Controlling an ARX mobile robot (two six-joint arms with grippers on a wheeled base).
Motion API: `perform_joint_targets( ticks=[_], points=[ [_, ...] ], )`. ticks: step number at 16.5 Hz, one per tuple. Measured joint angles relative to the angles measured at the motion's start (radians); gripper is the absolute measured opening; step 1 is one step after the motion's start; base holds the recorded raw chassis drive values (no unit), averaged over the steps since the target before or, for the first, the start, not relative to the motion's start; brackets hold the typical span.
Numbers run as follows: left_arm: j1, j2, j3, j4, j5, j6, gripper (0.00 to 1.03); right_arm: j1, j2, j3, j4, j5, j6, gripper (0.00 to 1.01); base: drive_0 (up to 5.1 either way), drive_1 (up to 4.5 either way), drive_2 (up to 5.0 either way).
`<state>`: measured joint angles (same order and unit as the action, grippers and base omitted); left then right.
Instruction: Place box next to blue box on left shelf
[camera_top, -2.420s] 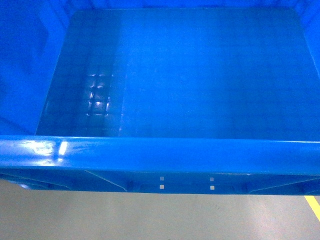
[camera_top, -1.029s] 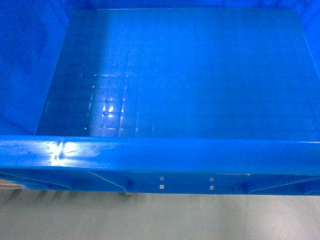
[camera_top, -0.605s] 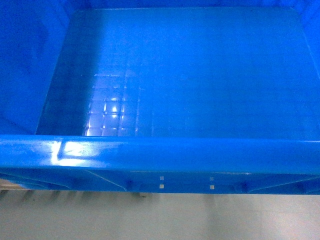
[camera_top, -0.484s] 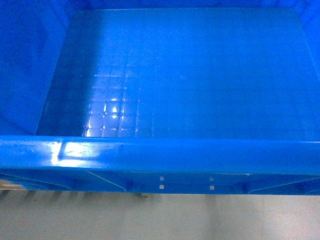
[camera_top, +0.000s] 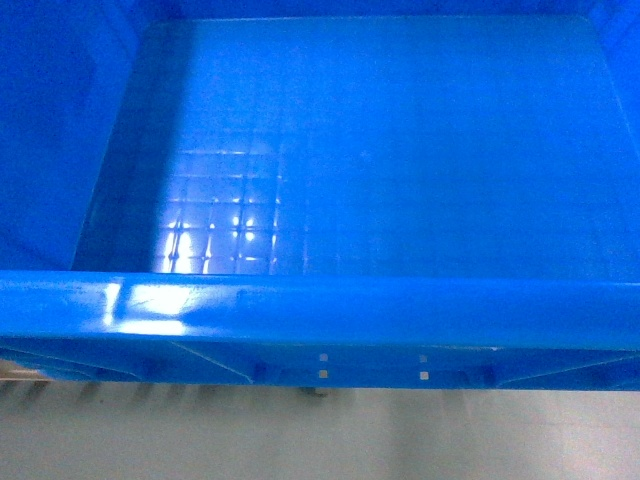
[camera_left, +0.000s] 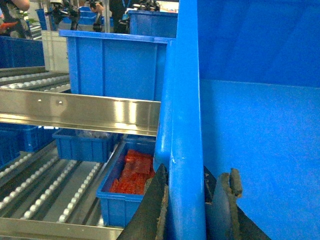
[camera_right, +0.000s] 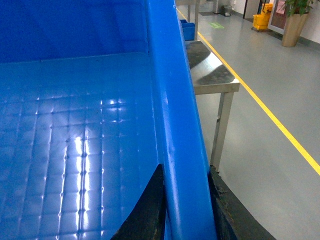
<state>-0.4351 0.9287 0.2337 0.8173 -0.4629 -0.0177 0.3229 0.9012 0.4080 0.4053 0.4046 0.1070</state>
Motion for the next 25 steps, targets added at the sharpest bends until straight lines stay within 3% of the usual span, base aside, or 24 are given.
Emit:
perform_joint_targets(
  ticks=[25],
  points=[
    [0.0,-0.002,0.0,0.0,0.0,0.0,0.1,0.0,0.0,0.0,-0.001,0.0,0.0,0.15,-5.0,2.41,2.4]
  ],
)
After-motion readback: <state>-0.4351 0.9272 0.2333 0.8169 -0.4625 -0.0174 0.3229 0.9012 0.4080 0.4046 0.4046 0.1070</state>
